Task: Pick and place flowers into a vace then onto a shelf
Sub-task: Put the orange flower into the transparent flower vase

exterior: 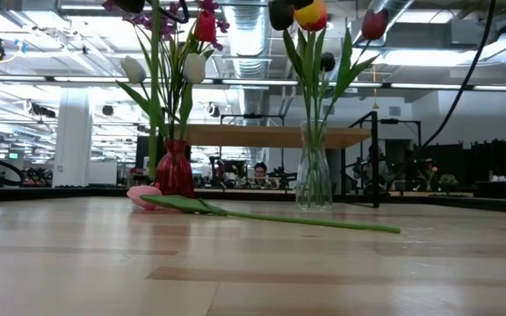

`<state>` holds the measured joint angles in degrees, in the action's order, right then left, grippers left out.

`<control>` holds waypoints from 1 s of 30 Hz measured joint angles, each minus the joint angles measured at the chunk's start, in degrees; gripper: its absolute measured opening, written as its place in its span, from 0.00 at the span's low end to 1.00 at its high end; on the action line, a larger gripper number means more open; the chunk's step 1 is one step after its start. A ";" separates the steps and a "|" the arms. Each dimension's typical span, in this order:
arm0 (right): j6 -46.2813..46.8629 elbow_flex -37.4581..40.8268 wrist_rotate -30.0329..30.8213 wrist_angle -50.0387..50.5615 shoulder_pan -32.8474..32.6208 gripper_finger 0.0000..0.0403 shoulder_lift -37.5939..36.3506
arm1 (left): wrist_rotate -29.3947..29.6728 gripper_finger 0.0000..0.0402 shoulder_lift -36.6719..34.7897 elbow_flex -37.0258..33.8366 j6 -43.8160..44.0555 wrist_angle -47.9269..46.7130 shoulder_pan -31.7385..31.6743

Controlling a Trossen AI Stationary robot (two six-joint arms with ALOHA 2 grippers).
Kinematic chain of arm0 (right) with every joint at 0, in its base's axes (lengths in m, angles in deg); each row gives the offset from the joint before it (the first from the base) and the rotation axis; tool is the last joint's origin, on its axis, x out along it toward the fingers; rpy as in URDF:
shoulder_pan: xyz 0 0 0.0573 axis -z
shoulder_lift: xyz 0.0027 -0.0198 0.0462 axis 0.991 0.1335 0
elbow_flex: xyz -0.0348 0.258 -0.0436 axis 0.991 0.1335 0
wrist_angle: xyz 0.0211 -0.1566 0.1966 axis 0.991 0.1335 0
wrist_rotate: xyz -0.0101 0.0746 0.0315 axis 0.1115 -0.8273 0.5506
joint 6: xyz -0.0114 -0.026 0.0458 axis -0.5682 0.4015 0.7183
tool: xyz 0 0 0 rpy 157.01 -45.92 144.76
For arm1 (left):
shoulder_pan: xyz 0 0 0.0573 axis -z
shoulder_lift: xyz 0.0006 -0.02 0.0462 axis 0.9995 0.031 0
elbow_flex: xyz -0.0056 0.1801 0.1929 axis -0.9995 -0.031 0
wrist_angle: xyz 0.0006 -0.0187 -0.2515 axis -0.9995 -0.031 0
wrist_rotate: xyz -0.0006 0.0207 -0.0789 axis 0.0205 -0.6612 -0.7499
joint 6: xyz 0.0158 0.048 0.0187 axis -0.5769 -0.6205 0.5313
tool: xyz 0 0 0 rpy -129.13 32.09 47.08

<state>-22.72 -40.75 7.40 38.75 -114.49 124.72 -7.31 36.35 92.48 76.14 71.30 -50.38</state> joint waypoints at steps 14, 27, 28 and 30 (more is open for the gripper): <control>1.02 0.03 -6.49 -0.01 1.35 0.31 0.07 | 0.43 0.00 0.00 0.02 0.32 0.11 -0.65; 0.98 0.07 -6.68 -4.46 1.69 0.17 0.19 | 0.58 0.00 0.00 0.07 0.41 0.04 -0.67; 1.00 0.07 -6.66 -4.25 1.67 0.12 0.18 | 0.57 0.00 0.00 0.07 0.48 -0.08 -0.67; 0.94 0.07 -6.65 -4.30 1.68 0.04 0.18 | 0.58 0.00 0.00 0.07 0.76 -0.03 -0.67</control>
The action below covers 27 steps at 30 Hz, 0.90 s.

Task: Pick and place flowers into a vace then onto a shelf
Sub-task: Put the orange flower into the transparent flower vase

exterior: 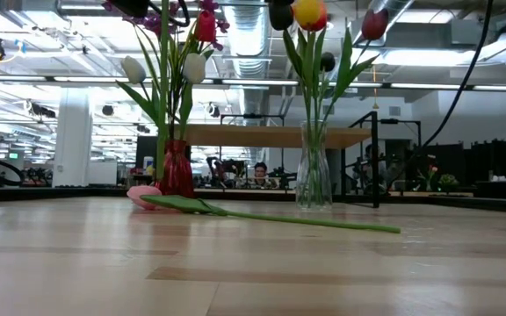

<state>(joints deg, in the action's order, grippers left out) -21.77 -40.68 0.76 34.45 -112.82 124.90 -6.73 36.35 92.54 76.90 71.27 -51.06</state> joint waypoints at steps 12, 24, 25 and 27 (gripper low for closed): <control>0.64 0.00 0.08 0.46 -0.23 0.01 -0.01 | 0.04 0.08 0.00 0.00 -0.07 0.20 0.02; 2.08 0.00 2.74 3.18 -1.10 0.00 -0.02 | -1.96 0.37 -0.02 0.00 -0.55 -0.60 0.73; 1.87 0.00 4.71 3.88 -1.60 0.00 -0.28 | -1.11 0.39 -0.02 0.00 -0.62 -0.79 0.89; 1.26 0.02 8.12 6.26 -2.73 0.00 -1.42 | 1.46 0.40 -0.11 0.00 -0.85 -1.22 1.37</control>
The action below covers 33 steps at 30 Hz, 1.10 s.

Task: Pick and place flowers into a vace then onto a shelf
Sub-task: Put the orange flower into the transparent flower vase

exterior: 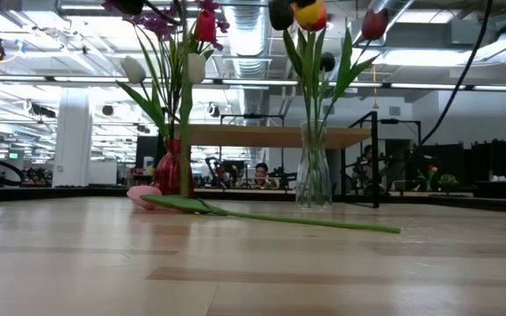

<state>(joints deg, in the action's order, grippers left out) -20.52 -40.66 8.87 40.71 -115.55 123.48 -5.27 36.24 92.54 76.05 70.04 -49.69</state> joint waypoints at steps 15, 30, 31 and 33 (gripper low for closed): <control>-14.28 0.00 19.81 8.17 -12.83 0.00 -10.81 | 6.90 0.42 -9.65 0.04 0.10 -8.01 6.53; -19.94 39.72 3.17 -15.10 -10.32 0.00 -45.71 | 5.97 0.42 -14.77 0.04 -8.32 -5.01 11.03; -20.93 42.33 3.19 -18.86 -9.69 0.00 -47.20 | 5.46 0.42 -15.10 0.02 -8.56 -5.10 11.03; -22.86 46.42 2.70 -25.58 -8.60 0.00 -49.82 | 5.38 0.42 -16.13 0.02 -8.66 -5.03 11.03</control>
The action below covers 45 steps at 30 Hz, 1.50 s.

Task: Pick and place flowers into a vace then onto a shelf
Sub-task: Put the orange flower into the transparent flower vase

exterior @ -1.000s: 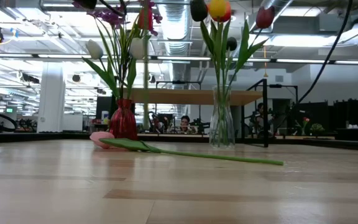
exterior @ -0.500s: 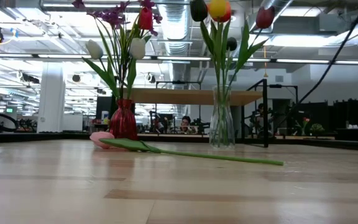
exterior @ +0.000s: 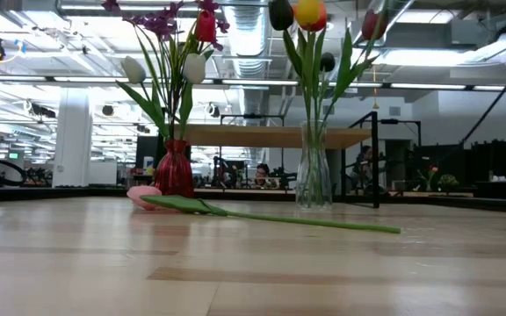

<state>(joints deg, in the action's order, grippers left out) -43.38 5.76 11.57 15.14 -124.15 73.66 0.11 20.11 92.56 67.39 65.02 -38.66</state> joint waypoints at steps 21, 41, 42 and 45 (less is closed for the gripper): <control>-8.13 -5.64 10.44 -5.10 12.90 0.00 9.18 | -9.09 0.42 -25.14 -20.70 1.39 23.65 -0.04; -9.12 -8.96 10.40 -0.81 22.48 0.00 10.18 | -7.64 0.42 -25.09 -21.46 4.98 22.33 -0.04; -8.70 -8.96 10.34 -0.52 22.87 0.00 10.18 | -7.57 0.42 -25.09 -21.46 4.98 22.33 -0.04; -7.02 -8.96 10.20 0.48 24.11 0.00 10.18 | -7.34 0.42 -25.07 -21.46 4.96 22.33 -0.04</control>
<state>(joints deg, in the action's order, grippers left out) -50.40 -3.20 21.77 15.62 -100.03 83.84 -7.23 -4.96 71.10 72.35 87.34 -38.71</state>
